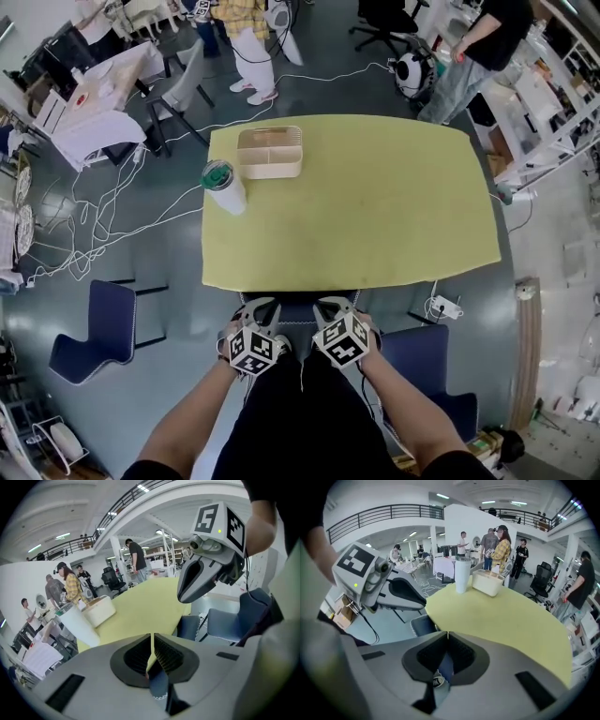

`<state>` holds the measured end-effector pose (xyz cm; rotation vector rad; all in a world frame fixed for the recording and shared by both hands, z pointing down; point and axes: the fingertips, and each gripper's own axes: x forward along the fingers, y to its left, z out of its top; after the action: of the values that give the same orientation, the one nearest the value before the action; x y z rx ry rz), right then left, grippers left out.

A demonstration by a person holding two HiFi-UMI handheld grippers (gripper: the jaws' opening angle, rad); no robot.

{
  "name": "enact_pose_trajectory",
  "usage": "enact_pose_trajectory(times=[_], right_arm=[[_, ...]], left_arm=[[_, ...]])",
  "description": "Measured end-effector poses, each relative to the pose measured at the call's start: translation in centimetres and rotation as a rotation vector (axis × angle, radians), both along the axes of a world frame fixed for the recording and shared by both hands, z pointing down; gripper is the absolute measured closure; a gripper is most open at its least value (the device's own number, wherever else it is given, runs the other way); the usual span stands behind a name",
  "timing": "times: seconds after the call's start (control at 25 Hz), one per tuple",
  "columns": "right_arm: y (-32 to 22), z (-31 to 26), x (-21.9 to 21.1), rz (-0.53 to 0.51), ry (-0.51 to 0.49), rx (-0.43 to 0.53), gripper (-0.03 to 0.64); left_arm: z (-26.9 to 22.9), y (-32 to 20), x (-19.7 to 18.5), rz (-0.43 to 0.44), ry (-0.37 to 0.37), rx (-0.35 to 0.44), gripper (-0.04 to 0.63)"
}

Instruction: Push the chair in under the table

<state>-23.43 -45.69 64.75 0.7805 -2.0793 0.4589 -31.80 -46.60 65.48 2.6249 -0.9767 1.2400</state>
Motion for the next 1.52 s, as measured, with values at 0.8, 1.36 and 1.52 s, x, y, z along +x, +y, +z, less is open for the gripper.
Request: enact_pose_trajectory(times=[0.8, 1.36, 1.52], right_arm=[[-8.2, -16.5, -0.4, 0.206, -0.258, 0.171, 0.603], [-9.8, -25.1, -1.5, 0.231, -0.393, 0.281, 0.603], [-9.4, -25.1, -1.7, 0.248, -0.413, 0.278, 0.603]], left_arm=[[-20.0, -8.6, 0.3, -0.2, 0.39, 0.122, 0.586], [-29.1, -9.9, -0.4, -0.207, 0.571, 0.18, 0.586], [-29.4, -9.8, -1.0, -0.22, 0.59, 0.185, 0.586]])
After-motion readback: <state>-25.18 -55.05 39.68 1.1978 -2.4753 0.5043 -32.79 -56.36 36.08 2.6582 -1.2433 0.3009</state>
